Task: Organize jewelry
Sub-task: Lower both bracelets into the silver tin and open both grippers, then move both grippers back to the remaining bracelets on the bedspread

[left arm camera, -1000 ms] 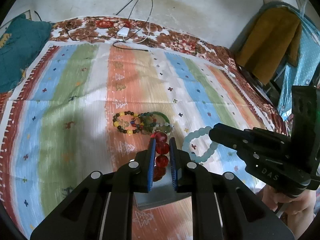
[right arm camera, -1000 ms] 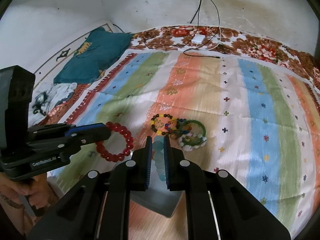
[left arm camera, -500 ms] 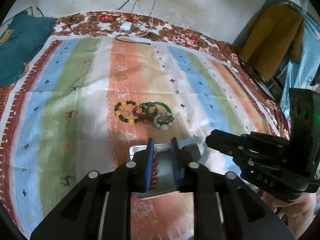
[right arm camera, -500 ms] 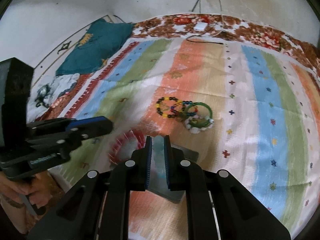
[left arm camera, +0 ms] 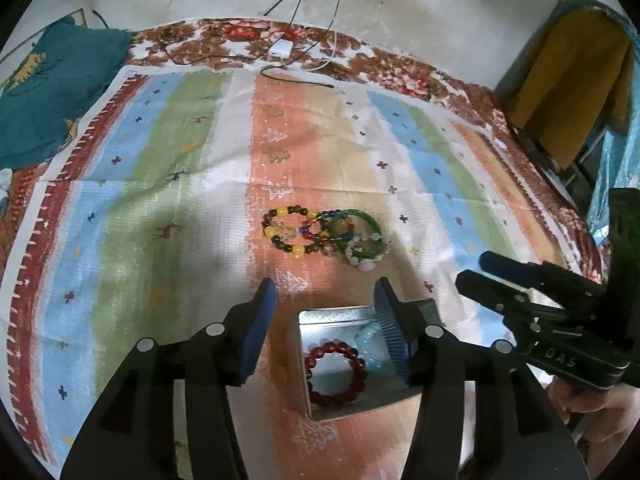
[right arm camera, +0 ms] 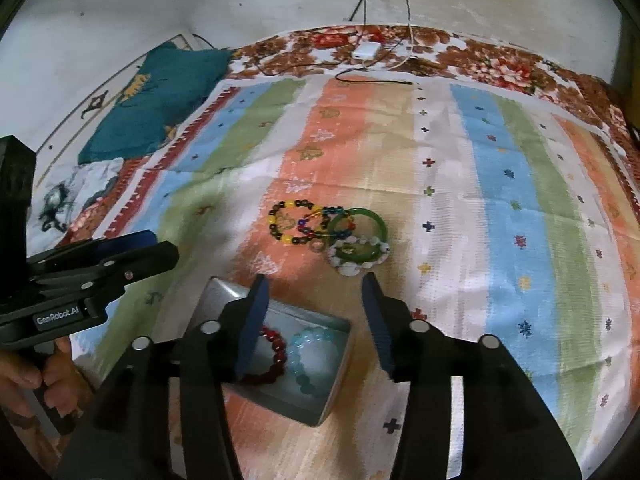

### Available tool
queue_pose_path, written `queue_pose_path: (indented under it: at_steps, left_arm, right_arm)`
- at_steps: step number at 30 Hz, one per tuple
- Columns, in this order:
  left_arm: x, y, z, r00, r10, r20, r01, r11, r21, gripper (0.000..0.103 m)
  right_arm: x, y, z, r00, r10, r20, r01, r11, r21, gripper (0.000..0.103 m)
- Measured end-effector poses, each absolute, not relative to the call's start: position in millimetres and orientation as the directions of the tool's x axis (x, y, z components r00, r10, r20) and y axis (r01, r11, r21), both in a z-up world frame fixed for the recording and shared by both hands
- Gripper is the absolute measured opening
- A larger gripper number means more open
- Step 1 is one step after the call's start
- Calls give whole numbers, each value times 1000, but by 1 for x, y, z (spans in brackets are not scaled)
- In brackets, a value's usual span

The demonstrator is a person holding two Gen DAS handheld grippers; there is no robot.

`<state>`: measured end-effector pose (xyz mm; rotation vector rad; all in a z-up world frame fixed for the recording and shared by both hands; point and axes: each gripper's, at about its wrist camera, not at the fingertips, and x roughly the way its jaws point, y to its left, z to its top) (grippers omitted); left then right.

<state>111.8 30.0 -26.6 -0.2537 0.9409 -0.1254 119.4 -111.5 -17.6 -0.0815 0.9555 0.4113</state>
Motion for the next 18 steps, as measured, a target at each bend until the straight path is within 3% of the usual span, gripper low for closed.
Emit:
queue_pose_path:
  at_steps: [11, 18]
  left_arm:
    - [135, 36, -40, 563, -170, -809, -36, 973, -229, 74]
    - [150, 47, -53, 544, -158, -824, -65, 971, -229, 78]
  right_arm:
    - [140, -114, -28, 499, 274, -822, -353, 931, 96, 62]
    - [158, -117, -40, 481, 245, -842, -338, 938, 80, 65]
